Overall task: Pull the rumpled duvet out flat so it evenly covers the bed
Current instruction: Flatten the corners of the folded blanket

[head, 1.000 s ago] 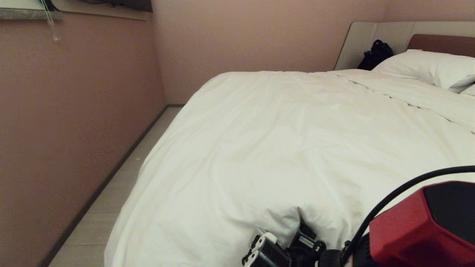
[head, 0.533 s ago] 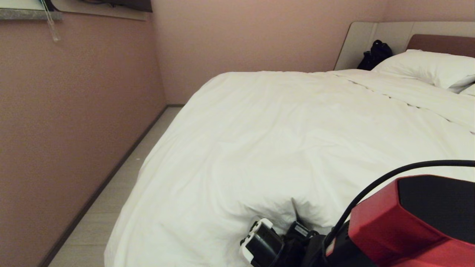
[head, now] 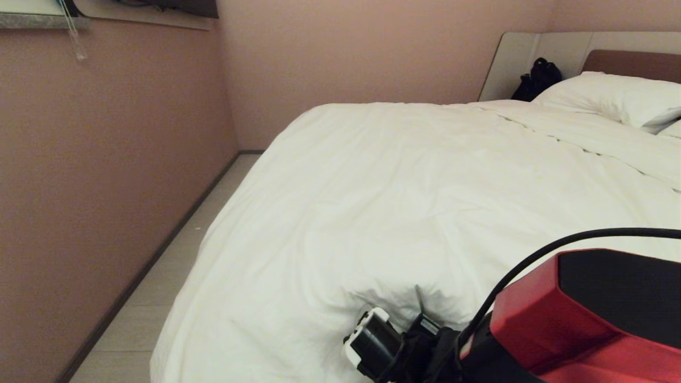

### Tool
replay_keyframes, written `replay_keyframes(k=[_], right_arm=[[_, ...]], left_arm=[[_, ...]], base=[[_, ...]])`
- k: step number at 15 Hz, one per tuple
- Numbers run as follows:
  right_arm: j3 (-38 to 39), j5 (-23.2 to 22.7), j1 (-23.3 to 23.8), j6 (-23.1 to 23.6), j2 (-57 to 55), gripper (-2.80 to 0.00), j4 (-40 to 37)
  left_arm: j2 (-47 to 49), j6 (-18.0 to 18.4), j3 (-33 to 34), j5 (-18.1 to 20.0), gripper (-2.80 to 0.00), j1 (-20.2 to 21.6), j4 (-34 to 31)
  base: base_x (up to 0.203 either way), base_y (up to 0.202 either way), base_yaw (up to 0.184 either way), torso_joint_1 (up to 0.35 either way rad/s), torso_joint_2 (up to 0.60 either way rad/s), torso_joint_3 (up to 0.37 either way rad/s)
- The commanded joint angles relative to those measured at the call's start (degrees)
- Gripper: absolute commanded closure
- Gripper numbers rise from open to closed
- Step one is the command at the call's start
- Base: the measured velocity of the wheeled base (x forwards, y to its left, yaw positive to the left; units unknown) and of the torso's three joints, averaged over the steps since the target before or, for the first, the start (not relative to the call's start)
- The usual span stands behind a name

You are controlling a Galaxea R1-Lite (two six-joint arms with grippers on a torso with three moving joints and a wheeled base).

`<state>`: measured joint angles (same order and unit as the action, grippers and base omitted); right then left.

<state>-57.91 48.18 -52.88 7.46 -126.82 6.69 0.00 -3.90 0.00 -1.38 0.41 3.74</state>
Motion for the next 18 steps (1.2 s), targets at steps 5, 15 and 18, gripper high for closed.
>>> replay_keyframes(k=[5,15,18], right_arm=[[1.8,0.2,-0.5,0.9,7.8,0.00,-0.6],[7.3,0.3,-3.5,0.5,17.0,0.00,-2.3],[8.7,0.2,-3.8,0.0,16.9,0.00,-2.1]], left_arm=[[0.0,-0.1,0.0,0.0,0.00,0.0,0.0],[0.0,-0.1,0.0,0.0,0.00,0.0,0.0],[0.0,-0.1,0.0,0.0,0.00,0.0,0.0]], base=[[0.000,0.000,0.000,0.000,0.00,0.000],[0.000,0.000,0.000,0.000,0.00,0.000],[0.000,0.000,0.000,0.000,0.00,0.000]])
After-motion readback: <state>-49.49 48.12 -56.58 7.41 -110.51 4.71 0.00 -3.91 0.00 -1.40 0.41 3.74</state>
